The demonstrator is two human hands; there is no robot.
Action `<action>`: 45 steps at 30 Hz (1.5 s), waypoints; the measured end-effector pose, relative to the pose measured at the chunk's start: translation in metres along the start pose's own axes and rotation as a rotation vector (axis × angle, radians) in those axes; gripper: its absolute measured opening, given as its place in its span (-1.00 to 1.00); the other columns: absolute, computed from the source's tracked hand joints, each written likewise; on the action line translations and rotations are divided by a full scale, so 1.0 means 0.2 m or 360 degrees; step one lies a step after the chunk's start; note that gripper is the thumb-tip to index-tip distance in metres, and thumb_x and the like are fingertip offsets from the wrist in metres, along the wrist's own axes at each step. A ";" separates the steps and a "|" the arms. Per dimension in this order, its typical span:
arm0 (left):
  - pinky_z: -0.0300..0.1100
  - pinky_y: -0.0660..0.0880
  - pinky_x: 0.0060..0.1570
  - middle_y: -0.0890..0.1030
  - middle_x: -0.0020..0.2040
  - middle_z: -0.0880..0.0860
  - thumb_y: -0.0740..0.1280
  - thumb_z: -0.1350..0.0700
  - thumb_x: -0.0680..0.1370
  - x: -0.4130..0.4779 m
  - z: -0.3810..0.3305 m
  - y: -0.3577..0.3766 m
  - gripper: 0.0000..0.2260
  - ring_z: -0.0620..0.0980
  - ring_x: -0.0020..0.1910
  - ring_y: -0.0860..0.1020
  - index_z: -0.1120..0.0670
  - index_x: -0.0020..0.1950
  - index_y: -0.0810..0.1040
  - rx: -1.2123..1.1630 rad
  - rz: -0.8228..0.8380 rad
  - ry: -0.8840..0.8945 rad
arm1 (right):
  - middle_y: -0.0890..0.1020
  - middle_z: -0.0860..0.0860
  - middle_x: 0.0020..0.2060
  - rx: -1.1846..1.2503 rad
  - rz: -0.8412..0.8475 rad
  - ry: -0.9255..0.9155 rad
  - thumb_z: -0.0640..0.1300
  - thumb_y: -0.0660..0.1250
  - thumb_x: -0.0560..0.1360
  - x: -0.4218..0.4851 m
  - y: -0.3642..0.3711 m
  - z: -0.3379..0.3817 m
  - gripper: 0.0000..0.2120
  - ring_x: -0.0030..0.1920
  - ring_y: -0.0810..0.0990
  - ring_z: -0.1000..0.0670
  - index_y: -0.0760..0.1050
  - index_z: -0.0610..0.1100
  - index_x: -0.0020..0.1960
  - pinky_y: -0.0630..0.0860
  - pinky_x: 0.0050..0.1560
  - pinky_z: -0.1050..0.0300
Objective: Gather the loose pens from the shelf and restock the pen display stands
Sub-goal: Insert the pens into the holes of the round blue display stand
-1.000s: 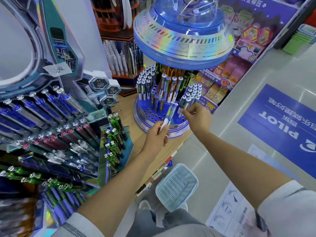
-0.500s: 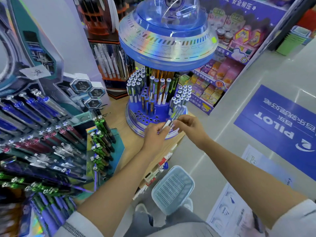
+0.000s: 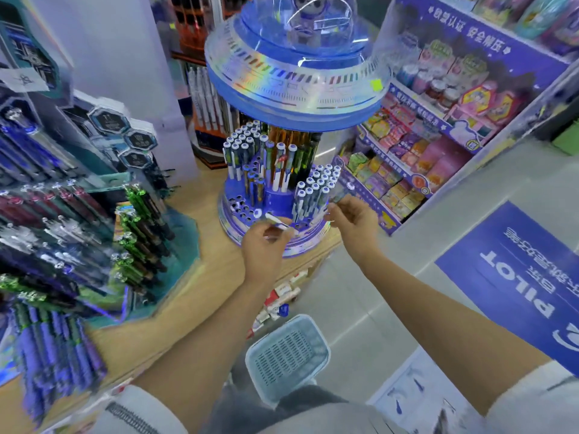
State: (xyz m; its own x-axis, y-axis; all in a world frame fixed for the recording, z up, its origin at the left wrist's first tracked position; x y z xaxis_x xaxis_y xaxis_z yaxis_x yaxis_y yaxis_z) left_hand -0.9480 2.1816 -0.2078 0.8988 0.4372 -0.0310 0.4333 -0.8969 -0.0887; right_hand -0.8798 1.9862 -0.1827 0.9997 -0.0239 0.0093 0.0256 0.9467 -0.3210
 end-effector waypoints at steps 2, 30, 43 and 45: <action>-0.02 0.60 -0.11 0.69 -0.23 0.10 0.47 0.19 0.44 0.02 0.00 -0.01 -0.94 0.02 -0.24 0.66 0.15 -0.11 0.68 0.0109 -0.0136 -0.0003 | 0.67 -0.10 -0.24 -0.0013 -0.0008 0.0010 -0.19 0.38 0.53 0.02 0.00 -0.01 -0.86 -0.18 0.67 -0.10 0.53 -0.03 -0.19 0.61 0.00 -0.14; -0.08 0.55 -0.11 0.63 -0.22 -0.06 0.42 0.07 0.51 0.13 -0.05 0.14 -0.89 -0.07 -0.24 0.59 0.10 -0.05 0.62 0.0698 0.0153 0.0135 | 0.68 -0.06 -0.15 0.0012 -0.0044 0.0040 -0.18 0.46 0.47 0.01 0.06 -0.05 -0.83 -0.15 0.67 0.05 0.46 -0.12 -0.06 0.58 -0.13 0.28; 0.04 0.54 -0.06 0.68 -0.12 -0.01 0.39 0.02 0.53 0.14 -0.02 0.21 -0.86 0.02 -0.11 0.61 0.08 -0.01 0.62 0.0839 0.0244 0.0243 | 0.62 0.04 -0.13 -0.0267 0.0034 -0.0017 -0.17 0.45 0.47 0.07 0.09 -0.07 -0.93 -0.13 0.59 0.13 0.58 -0.06 -0.08 0.51 -0.11 0.24; 0.04 0.54 -0.05 0.68 -0.12 -0.02 0.38 0.02 0.53 0.15 -0.01 0.22 -0.86 0.02 -0.11 0.61 0.07 -0.01 0.62 0.0841 0.0249 0.0236 | 0.57 0.02 -0.05 -0.0299 -0.0014 -0.0082 -0.15 0.44 0.48 0.08 0.08 -0.09 -0.94 -0.05 0.56 0.10 0.59 -0.03 -0.07 0.48 -0.04 0.20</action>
State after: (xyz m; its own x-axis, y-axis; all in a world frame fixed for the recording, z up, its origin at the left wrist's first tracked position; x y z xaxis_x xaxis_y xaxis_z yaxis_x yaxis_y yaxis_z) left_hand -0.9022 2.1555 -0.2109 0.9658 0.2538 0.0531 0.2366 -0.7786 -0.5812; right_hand -0.8641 1.9949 -0.2041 0.9981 -0.0107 0.0601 0.0389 0.8699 -0.4917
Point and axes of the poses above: each hand's wrist, its own x-axis towards the middle knuckle, its own y-axis out of the palm, z = x × y, the point moved 8 cm from there along x, towards the middle knuckle
